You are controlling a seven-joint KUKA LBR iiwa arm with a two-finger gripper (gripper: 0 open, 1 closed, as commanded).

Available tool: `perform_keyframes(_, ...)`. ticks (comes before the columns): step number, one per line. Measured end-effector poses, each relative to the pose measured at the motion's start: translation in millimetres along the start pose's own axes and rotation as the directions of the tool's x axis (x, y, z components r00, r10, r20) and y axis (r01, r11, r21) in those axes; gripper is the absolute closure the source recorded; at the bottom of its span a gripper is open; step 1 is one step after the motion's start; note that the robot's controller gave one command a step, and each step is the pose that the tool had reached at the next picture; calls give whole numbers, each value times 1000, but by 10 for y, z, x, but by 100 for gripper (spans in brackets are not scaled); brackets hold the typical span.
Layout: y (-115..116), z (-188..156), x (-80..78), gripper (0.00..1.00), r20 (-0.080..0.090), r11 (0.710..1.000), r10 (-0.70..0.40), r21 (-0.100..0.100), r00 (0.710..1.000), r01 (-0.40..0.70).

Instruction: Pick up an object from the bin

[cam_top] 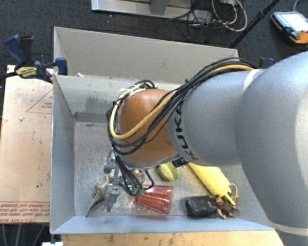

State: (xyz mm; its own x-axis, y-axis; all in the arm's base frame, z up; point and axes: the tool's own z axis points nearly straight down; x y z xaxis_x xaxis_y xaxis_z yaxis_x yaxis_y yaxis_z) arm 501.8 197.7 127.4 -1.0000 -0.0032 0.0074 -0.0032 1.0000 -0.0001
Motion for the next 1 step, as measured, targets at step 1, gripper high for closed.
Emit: perform_keyframes(1,-3,-20,-7,0,3,1000,2,0,1000,-2)
